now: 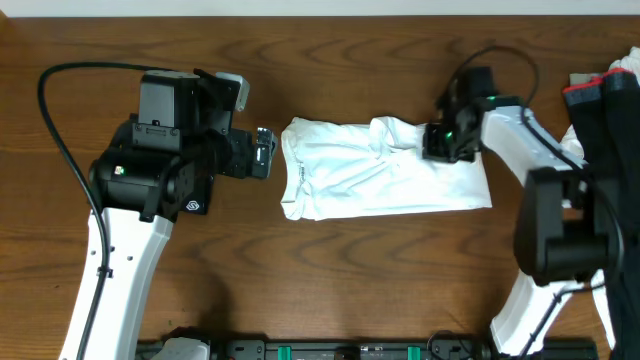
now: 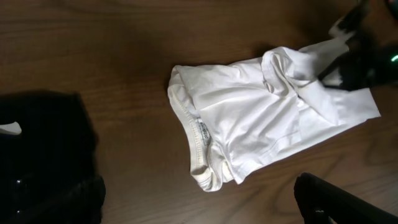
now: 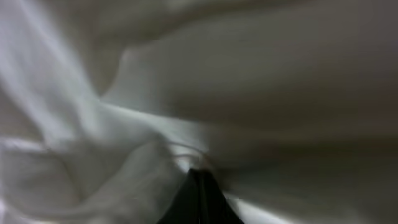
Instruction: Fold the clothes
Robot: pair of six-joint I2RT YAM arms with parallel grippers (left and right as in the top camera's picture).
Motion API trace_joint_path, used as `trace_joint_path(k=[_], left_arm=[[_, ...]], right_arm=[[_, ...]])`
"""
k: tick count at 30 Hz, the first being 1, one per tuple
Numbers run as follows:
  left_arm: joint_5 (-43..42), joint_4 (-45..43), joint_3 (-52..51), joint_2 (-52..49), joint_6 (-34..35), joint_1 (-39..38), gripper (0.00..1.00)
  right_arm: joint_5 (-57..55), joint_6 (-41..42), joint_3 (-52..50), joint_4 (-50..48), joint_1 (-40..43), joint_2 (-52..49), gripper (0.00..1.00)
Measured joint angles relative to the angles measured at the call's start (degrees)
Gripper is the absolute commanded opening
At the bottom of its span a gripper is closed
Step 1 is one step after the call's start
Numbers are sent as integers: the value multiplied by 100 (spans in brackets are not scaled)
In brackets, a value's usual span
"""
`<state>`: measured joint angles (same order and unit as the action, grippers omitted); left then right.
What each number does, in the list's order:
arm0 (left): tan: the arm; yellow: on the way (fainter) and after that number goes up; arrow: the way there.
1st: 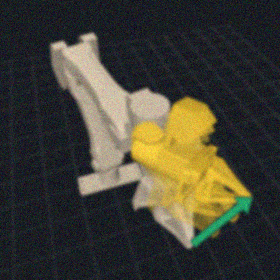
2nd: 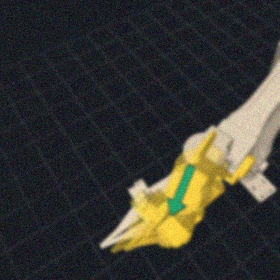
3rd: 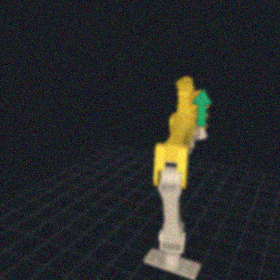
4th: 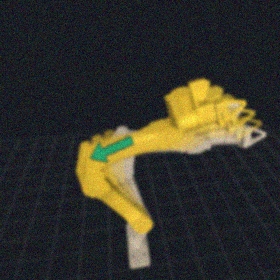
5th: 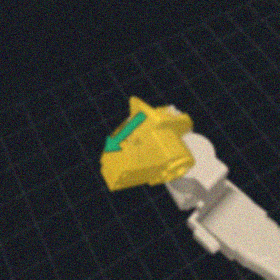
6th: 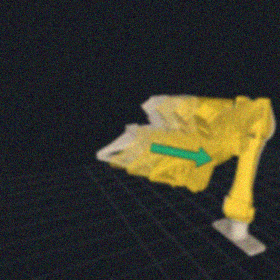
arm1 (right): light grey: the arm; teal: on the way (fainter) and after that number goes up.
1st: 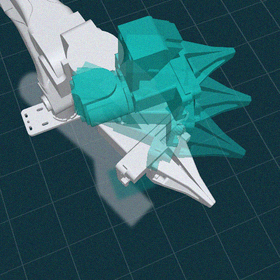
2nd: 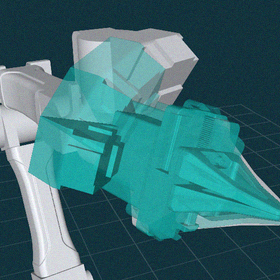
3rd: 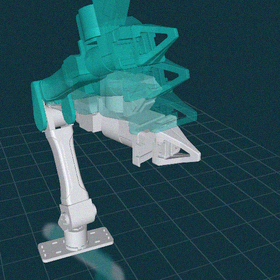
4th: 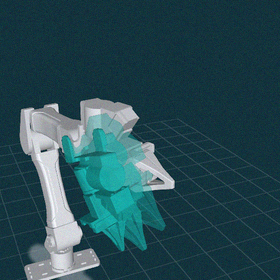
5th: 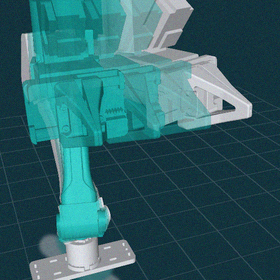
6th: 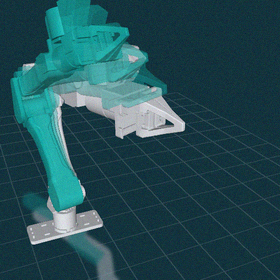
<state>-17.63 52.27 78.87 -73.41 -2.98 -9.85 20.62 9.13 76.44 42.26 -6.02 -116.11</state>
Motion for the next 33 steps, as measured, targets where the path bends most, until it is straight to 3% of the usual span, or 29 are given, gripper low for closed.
trace_joint_path(k=[6, 12, 21, 33], left_arm=[[2, 0, 0, 0, 0, 0, 99], [59, -17, 0, 0, 0, -2, 98], [177, -22, 0, 0, 0, 0, 99], [197, -24, 0, 0, 0, 0, 98]], right_arm=[[1882, -1261, -26, 796, -721, 164, 1], [2291, -2072, -31, 1012, -925, 984, 1], [531, -1154, -28, 535, -70, 1519, 1], [-317, -450, -31, 146, 26, 68, 1]])
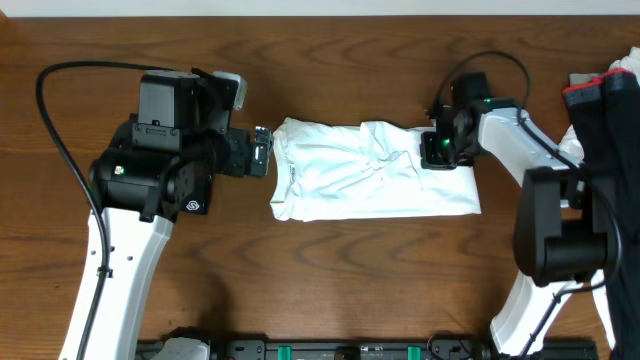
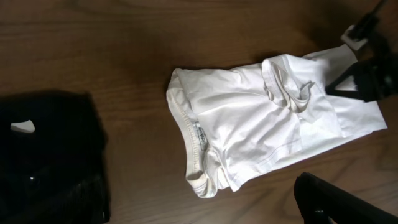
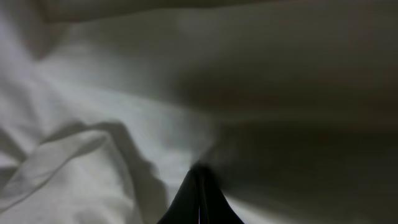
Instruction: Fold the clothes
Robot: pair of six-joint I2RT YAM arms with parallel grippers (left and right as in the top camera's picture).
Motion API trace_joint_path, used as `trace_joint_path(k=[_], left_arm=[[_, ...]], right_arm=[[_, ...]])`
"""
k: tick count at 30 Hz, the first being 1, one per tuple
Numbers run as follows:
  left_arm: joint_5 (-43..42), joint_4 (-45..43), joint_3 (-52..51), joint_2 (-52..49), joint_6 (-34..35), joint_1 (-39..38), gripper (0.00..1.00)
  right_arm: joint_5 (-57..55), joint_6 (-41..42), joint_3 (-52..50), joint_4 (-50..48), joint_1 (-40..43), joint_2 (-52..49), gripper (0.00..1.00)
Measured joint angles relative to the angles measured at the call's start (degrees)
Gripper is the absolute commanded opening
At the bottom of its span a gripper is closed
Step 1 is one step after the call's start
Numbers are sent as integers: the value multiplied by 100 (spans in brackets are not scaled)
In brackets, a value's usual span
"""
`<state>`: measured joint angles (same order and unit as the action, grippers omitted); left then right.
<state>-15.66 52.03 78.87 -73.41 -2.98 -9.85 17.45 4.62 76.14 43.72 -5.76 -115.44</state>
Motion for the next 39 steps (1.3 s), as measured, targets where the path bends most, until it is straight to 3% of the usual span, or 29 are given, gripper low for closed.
trace_joint_path(k=[4, 10, 13, 17, 22, 29, 39], left_arm=[[0, 4, 0, 0, 0, 0, 99], [0, 4, 0, 0, 0, 0, 98], [2, 4, 0, 0, 0, 0, 99], [20, 7, 0, 0, 0, 0, 98], [22, 48, 0, 0, 0, 0, 98], [24, 87, 0, 0, 0, 0, 98], [22, 111, 0, -334, 74, 0, 98]], right_arm=[[684, -258, 0, 46, -61, -39, 1], [2476, -1856, 0, 1067, -468, -7, 1], [2817, -2540, -2, 1567, -616, 48, 2], [2741, -2852, -4, 1512, -568, 164, 1], [2597, -2463, -11, 645, -273, 522, 1], [1803, -850, -2, -173, 7, 964, 1], [796, 44, -9, 44, -1307, 232, 1]])
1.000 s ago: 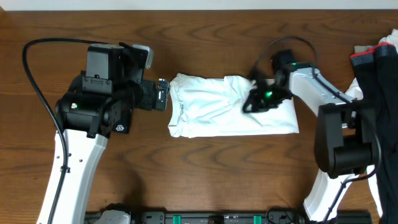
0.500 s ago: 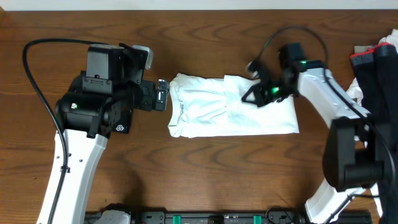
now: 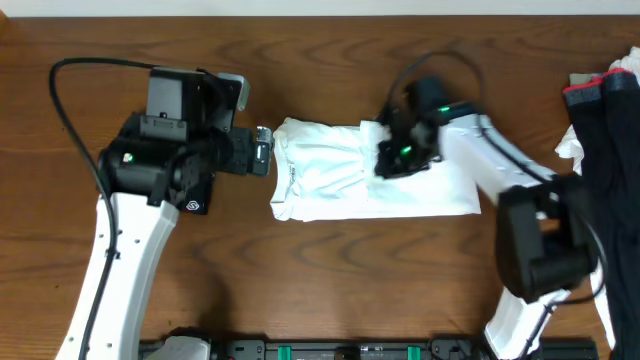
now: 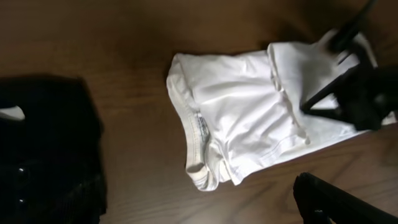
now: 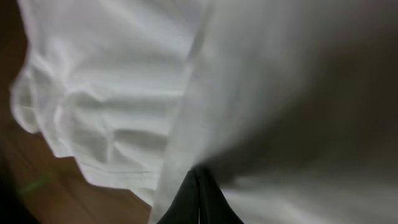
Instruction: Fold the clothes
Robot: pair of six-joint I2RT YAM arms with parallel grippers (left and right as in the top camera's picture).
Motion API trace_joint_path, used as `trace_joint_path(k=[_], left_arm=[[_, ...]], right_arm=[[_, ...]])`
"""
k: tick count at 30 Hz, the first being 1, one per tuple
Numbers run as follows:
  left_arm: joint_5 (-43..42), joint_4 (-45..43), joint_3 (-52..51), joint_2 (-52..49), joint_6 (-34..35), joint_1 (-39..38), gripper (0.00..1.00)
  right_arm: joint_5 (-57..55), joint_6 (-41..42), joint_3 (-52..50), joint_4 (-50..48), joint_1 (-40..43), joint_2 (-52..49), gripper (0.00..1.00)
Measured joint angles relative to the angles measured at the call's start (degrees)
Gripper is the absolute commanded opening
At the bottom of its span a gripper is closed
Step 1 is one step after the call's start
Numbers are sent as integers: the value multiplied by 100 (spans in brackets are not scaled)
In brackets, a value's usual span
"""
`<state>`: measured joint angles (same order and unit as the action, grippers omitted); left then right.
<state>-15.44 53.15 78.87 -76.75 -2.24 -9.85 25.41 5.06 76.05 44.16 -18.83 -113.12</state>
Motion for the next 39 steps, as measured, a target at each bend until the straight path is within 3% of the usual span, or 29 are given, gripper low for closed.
trace_joint_path(k=[7, 8, 14, 16, 21, 27, 36, 39], left_arm=[[-4, 85, 0, -793, 533, 129, 98], [-2, 85, 0, -990, 656, 201, 98], [-442, 44, 0, -2100, 861, 509, 98], [-675, 17, 0, -2514, 844, 529, 98], [-1386, -160, 0, -3351, 651, 525, 98], [-1902, -411, 20, -4103, 422, 520, 98], [-2328, -697, 39, -4205, 216, 157, 99], [-2452, -807, 81, -4273, 214, -83, 88]], right_arm=[[179, -188, -39, 85, -409, 31, 11], [192, -212, -48, 94, -402, 149, 16], [175, -299, -59, 118, -44, 1711, 38], [66, -306, -48, 142, 170, 2328, 40], [-369, -313, -42, 374, 625, 3222, 41], [-614, -313, -42, 800, 1084, 3364, 40], [-702, -313, -44, 898, 1239, 3364, 36], [-704, -313, -44, 898, 1239, 3364, 35]])
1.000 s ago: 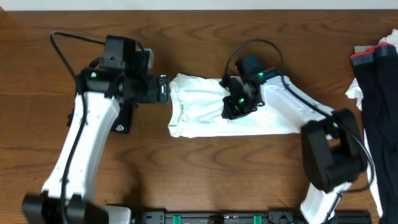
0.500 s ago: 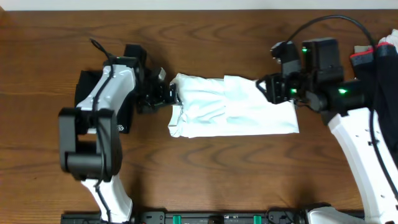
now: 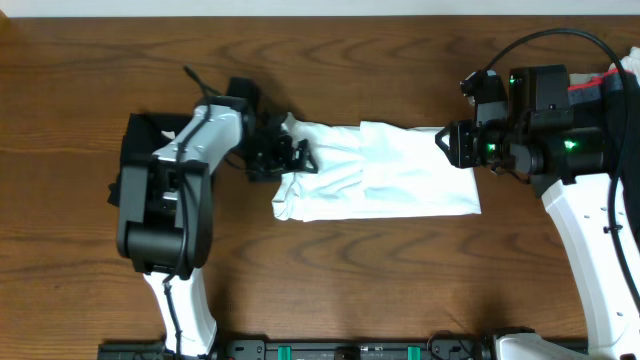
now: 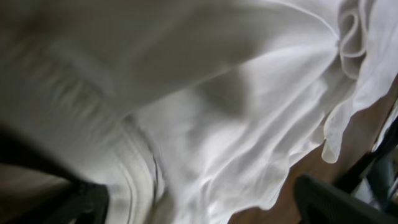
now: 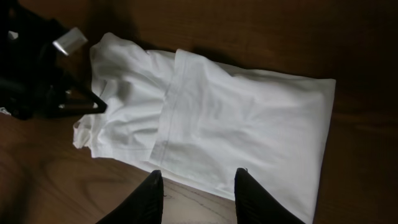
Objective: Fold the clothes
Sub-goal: 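Grasp the shirt's left end with the left gripper and fold it rightward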
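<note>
A white garment (image 3: 400, 185) lies across the middle of the table, its right part doubled over with a straight hem edge (image 5: 166, 118) near the centre. My left gripper (image 3: 290, 155) is low at the crumpled left collar end. Its fingers (image 4: 87, 202) stand wide apart, open, with white cloth (image 4: 236, 93) filling the space between them. My right gripper (image 3: 443, 143) hovers open above the garment's right end. Both its fingertips (image 5: 152, 196) are clear of the cloth (image 5: 249, 124).
A dark folded item (image 3: 140, 150) lies at the left, under my left arm. A heap of black, red and white clothes (image 3: 605, 85) sits at the right edge. Bare wood (image 3: 330, 290) runs along the front of the table.
My right gripper was shut on cloth over the garment's middle; now it is open and back over the right end. My left gripper has moved from beside the garment onto its collar end.
My right gripper was shut on a raised bunch of cloth at the garment's upper right, and the left arm waited open at the left. Then the right gripper was over the middle with that cloth. Now the flap lies flat and the left gripper is at the collar.
</note>
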Robot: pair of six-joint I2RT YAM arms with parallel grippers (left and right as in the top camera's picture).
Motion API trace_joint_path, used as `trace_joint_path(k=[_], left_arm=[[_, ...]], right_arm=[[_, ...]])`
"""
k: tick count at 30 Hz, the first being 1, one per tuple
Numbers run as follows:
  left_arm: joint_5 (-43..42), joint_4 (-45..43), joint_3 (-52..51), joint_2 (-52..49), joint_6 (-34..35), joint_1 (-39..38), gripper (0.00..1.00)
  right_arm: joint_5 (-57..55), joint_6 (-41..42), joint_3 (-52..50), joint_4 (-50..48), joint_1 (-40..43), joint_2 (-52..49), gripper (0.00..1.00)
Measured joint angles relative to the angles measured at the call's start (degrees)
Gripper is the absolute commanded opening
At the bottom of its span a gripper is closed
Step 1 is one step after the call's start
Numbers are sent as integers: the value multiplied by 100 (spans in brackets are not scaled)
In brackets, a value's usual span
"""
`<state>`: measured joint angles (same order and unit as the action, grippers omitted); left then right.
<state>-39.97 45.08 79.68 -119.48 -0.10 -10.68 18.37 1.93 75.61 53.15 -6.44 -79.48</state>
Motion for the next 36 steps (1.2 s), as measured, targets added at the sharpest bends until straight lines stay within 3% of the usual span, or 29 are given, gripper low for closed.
trace_joint_path(k=[3, 9, 12, 21, 27, 32, 36], left_arm=[[-105, -39, 26, -87, -22, -146, 74], [-85, -33, 4, -262, -107, -166, 22], [-87, 116, -17, -328, -120, -103, 12], [776, 1331, 52, -153, -142, 444, 7], [1705, 2039, 761, 824, -170, 813, 7], [2173, 2741, 1711, 1314, -179, 695, 6], [2371, 2806, 1937, 1342, -92, 229, 6]], right_arm=[[0, 0, 0, 0, 0, 0, 35], [-2, 0, 0, -2, 0, 0, 34], [0, 2, -2, 11, 0, 0, 34], [-4, 0, -2, 15, 0, 0, 33], [-9, 0, 0, 15, 0, 0, 33], [-24, 0, -2, -20, 0, 0, 33], [-26, 0, -2, -46, 0, 0, 33]])
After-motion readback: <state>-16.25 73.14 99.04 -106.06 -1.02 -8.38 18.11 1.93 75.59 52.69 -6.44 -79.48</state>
